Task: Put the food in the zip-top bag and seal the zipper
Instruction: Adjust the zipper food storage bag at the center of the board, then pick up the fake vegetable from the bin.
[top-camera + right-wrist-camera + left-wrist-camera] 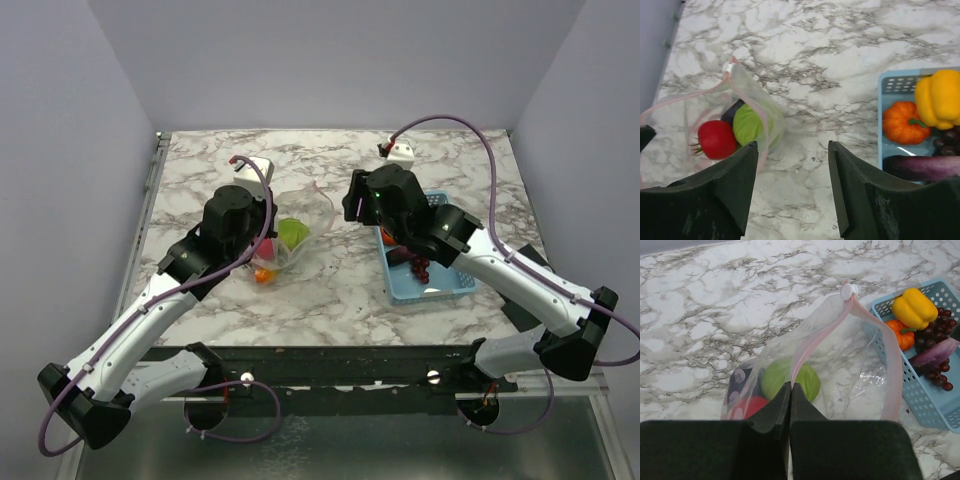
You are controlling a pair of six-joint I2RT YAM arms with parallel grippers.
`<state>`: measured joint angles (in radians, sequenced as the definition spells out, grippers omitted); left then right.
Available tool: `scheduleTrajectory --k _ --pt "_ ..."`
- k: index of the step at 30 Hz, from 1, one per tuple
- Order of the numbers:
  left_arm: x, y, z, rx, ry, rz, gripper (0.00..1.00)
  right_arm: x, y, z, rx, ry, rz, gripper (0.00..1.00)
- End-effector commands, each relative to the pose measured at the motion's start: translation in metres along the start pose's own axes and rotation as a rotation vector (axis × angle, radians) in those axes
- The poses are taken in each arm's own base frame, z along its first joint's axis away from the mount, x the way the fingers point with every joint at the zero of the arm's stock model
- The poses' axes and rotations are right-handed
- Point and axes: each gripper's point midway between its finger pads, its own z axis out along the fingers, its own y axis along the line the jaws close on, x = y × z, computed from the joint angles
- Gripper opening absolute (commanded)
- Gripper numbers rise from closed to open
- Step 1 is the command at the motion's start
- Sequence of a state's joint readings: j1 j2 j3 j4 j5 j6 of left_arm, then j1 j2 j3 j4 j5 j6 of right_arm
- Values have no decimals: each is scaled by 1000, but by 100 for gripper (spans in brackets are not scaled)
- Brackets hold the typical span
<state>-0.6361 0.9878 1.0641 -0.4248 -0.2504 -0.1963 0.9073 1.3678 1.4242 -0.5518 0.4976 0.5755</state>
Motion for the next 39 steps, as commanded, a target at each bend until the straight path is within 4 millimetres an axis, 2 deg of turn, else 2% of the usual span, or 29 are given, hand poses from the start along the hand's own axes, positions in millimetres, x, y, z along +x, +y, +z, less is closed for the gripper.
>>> scheduleTrajectory --k 1,12,21,28,39 --pt "-3 -2 -3 24 -36 6 0 14 -45 -6 177 16 -66 64" --pt "10 0 -2 22 -21 12 0 56 -103 -22 375 78 -67 69" --pt "16 2 -1 20 -15 14 0 84 -145 -24 519 123 -19 70" --pt "19 3 -1 16 -11 15 0 92 -174 -10 565 151 43 72" --pt "23 6 -1 4 -5 22 0 78 -193 33 525 180 55 75"
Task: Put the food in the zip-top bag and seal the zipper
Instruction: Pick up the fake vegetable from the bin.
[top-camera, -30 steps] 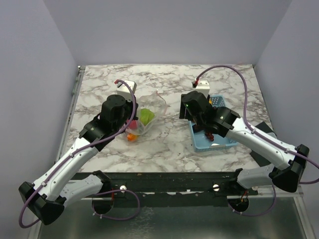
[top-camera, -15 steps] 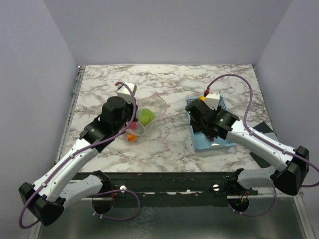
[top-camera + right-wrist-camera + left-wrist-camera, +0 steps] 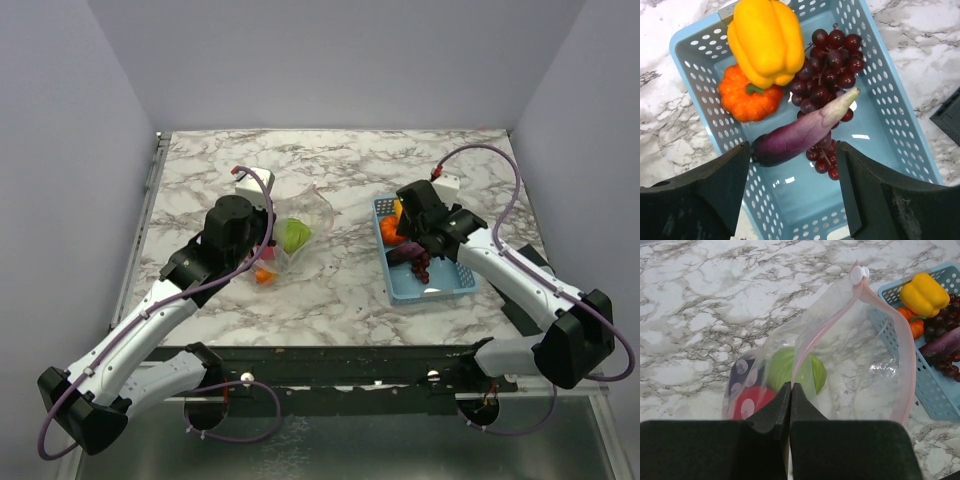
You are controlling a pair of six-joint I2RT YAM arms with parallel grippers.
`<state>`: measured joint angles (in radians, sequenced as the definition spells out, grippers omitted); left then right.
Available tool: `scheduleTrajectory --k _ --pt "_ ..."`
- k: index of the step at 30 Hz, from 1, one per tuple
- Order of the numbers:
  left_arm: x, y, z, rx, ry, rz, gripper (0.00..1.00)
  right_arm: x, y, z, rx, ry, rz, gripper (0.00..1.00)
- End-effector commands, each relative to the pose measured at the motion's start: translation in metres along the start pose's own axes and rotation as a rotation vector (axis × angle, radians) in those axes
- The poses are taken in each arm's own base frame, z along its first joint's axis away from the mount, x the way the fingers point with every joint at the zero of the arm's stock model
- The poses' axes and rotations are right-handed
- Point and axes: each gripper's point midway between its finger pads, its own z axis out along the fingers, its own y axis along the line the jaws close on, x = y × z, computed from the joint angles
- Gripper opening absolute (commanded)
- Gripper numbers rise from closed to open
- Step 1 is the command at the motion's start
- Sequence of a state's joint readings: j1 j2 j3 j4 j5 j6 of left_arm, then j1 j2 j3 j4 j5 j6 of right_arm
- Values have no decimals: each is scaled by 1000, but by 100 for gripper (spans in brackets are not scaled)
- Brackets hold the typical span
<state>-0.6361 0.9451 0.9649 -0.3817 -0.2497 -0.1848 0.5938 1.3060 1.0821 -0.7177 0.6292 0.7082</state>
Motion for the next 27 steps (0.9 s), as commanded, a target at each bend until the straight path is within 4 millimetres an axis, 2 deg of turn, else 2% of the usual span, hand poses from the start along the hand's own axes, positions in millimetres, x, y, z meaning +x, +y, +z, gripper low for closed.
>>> scheduleTrajectory --k 1,5,14,27 --pt "0 1 -1 3 -15 9 0 -12 18 18 -62 8 -25 76" --pt "2 4 0 -11 -10 15 0 -22 22 32 -74 13 -38 81" --pt "4 6 1 -26 -5 19 0 -44 32 52 -113 7 -90 99" --pt "7 8 4 -34 4 23 0 -49 34 93 -105 78 -183 100"
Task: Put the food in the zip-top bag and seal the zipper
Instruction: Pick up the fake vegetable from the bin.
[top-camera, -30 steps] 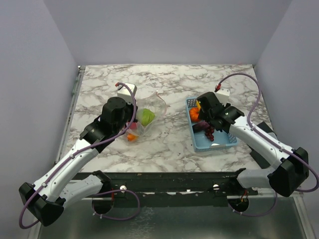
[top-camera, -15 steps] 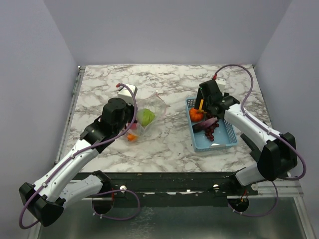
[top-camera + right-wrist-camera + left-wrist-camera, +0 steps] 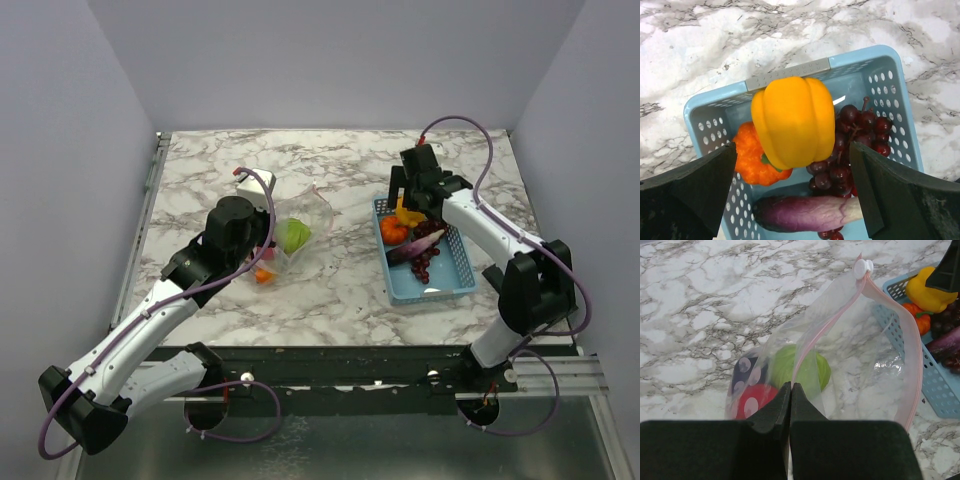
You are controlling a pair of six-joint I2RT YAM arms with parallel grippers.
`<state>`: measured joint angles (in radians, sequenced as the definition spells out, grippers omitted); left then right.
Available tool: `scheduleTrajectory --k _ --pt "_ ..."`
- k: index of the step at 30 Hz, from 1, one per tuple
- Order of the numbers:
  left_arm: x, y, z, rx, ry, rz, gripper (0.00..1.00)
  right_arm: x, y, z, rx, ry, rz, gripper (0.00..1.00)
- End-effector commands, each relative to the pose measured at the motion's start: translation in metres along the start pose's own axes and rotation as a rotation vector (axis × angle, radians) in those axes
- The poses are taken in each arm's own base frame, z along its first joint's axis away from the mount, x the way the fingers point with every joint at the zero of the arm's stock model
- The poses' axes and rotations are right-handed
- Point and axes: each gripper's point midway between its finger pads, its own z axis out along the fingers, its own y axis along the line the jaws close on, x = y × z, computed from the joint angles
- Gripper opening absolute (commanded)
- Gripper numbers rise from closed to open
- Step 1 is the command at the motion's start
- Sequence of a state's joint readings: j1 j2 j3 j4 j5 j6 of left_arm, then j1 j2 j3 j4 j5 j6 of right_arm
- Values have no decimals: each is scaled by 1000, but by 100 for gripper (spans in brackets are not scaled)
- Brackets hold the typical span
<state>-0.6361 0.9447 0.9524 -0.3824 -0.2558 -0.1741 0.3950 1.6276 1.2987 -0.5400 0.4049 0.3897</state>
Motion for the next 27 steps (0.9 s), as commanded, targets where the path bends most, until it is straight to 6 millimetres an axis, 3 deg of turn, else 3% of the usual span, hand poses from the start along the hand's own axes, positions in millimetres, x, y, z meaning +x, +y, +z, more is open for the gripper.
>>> scheduleTrajectory --k 1,8,19,24,27 --pt "2 5 3 -27 -5 10 0 -6 2 13 -29 21 -34 100" --pt "3 5 4 -27 1 14 0 5 9 32 -55 74 -32 100" --pt "6 5 5 -28 11 18 0 19 3 52 -23 119 -25 99" --pt "6 5 6 -28 12 17 0 16 0 53 -5 112 -10 88" --pt "6 5 6 -27 12 18 0 13 0 49 -5 104 -6 76"
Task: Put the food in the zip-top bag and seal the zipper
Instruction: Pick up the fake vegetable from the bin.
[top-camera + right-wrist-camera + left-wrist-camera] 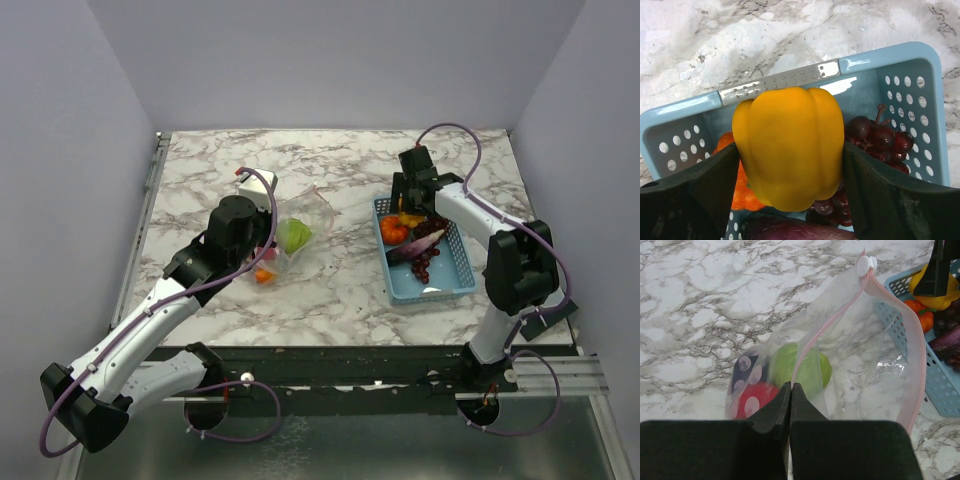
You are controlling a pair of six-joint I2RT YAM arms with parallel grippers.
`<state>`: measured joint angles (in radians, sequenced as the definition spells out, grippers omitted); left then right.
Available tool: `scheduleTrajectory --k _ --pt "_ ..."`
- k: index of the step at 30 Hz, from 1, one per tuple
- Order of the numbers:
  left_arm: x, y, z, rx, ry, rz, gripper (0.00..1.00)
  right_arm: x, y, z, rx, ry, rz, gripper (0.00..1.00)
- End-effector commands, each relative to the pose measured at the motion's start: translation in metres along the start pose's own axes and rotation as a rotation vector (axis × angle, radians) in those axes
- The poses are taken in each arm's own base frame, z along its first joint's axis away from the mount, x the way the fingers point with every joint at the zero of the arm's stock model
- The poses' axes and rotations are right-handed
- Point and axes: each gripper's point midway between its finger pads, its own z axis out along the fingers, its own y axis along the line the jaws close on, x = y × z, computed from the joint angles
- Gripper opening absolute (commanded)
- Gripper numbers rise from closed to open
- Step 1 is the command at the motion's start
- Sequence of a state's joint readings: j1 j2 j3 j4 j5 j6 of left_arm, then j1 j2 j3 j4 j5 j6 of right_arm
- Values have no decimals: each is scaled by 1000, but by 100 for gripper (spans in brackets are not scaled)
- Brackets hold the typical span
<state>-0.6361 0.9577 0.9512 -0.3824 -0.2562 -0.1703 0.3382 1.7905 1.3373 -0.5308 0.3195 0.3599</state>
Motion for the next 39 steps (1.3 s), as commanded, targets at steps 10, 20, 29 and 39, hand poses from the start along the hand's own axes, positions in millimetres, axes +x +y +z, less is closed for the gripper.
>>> scheduleTrajectory --k 10,20,29,39 --pt "2 5 2 -25 0 10 0 -23 -6 -33 -30 -80 52 43" --pt "1 5 1 -25 -4 6 0 -38 -8 -86 -121 -169 71 37" --pt "2 5 1 -24 -2 5 0 -38 -9 -106 -158 -183 73 37" --pt "2 5 1 -23 -2 3 0 11 -3 -78 -172 1 0 37"
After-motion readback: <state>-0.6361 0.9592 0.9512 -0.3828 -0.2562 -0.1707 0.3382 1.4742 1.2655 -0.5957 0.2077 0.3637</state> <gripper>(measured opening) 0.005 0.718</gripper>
